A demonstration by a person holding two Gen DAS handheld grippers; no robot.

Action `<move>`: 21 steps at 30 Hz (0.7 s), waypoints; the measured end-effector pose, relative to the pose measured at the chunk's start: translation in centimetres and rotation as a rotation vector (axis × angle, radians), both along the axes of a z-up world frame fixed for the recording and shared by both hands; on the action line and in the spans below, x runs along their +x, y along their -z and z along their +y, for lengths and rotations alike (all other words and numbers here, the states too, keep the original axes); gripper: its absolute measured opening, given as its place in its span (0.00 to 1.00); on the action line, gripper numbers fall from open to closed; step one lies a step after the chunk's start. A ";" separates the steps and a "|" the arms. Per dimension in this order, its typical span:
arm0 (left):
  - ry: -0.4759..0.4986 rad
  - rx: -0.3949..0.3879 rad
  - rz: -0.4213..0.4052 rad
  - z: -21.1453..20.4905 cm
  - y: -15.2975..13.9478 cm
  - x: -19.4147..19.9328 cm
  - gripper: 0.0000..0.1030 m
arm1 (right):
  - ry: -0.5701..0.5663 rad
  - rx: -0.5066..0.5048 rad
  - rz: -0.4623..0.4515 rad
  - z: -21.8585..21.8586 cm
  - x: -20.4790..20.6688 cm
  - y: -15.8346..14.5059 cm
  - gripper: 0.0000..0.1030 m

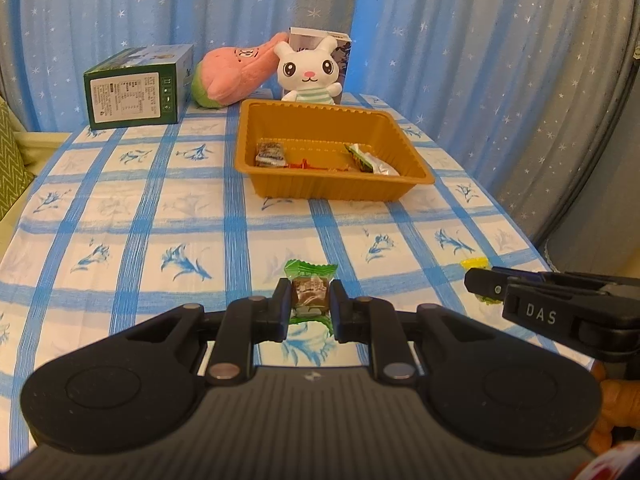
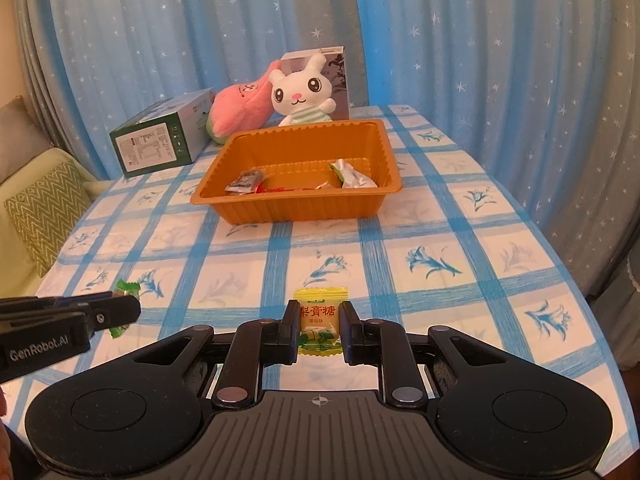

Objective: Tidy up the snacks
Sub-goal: 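Carry both candies up and over to the orange tray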

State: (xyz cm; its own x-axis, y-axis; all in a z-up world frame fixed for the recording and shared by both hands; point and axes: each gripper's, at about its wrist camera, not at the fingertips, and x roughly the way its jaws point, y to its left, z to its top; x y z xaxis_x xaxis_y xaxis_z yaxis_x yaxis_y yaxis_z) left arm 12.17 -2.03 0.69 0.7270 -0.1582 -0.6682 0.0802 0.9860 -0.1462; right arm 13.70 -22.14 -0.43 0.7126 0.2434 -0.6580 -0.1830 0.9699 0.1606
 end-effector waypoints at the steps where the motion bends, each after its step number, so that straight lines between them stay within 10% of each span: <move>1: 0.001 -0.001 -0.003 0.0 -0.1 0.3 0.17 | -0.001 -0.002 0.001 -0.1 0.3 0.0 0.20; 21: -0.002 -0.038 -0.003 1.3 -1.1 8.4 0.17 | -0.015 -0.017 -0.013 -0.7 8.6 -1.6 0.20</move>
